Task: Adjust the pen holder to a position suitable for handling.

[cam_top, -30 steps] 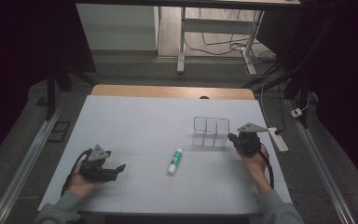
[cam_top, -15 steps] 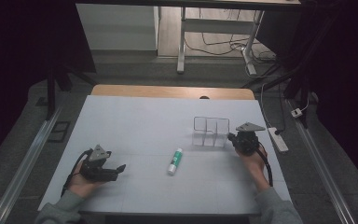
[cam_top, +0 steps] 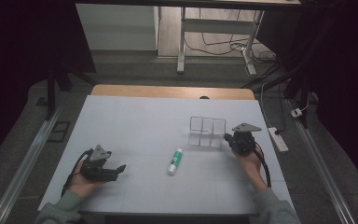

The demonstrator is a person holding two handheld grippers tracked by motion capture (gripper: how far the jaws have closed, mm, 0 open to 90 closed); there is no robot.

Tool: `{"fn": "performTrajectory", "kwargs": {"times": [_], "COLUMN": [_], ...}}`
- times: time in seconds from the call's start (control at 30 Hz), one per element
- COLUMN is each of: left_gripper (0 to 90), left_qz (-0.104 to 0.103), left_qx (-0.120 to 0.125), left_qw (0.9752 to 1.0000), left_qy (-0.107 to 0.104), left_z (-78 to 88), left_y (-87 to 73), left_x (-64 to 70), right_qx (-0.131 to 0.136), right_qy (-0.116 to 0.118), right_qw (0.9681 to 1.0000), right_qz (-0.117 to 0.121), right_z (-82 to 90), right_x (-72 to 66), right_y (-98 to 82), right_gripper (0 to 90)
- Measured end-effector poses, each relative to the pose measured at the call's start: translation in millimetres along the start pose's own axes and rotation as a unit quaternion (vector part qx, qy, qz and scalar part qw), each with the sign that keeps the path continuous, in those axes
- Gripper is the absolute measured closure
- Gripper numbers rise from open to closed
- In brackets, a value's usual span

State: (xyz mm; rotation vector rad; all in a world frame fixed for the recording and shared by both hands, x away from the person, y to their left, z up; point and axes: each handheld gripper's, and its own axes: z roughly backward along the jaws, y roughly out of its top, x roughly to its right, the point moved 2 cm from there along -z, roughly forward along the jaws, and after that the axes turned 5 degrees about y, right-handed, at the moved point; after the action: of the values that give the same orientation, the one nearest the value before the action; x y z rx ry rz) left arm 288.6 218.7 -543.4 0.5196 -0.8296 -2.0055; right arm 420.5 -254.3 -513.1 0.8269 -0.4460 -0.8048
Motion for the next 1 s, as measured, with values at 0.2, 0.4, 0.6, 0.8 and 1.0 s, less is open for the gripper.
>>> {"fn": "performTrajectory", "kwargs": {"times": [0.2, 0.4, 0.6, 0.8, 1.0], "left_gripper": [19.3, 19.3, 19.2, 19.2, 19.2], "left_qz": [-0.002, -0.005, -0.006, -0.006, -0.007], "left_qx": [-0.003, -0.004, -0.004, -0.005, -0.008], "left_qw": [1.0000, 1.0000, 1.0000, 1.0000, 0.9999], "left_qy": [-0.001, 0.000, 0.000, -0.001, -0.002], "left_z": [-0.4, -0.7, -1.0, -1.3, -2.1], "left_y": [-0.2, -0.2, -0.4, -0.5, -1.0], "left_x": [0.2, 0.5, 0.6, 0.8, 1.2], "right_qx": [0.003, 0.004, 0.002, 0.002, 0.003], "right_qy": [0.007, 0.009, 0.013, 0.022, 0.030], "right_qw": [1.0000, 0.9999, 0.9999, 0.9996, 0.9992], "right_qz": [0.006, 0.010, 0.011, 0.019, 0.026], "right_z": [-4.5, -13.5, -19.7, -28.7, -35.4], "right_x": [-7.0, -15.0, -20.4, -31.3, -40.4], "right_y": [4.1, 10.5, 15.6, 22.2, 28.9], "right_gripper": [89.8, 89.8, 89.8, 89.8, 89.8]}}
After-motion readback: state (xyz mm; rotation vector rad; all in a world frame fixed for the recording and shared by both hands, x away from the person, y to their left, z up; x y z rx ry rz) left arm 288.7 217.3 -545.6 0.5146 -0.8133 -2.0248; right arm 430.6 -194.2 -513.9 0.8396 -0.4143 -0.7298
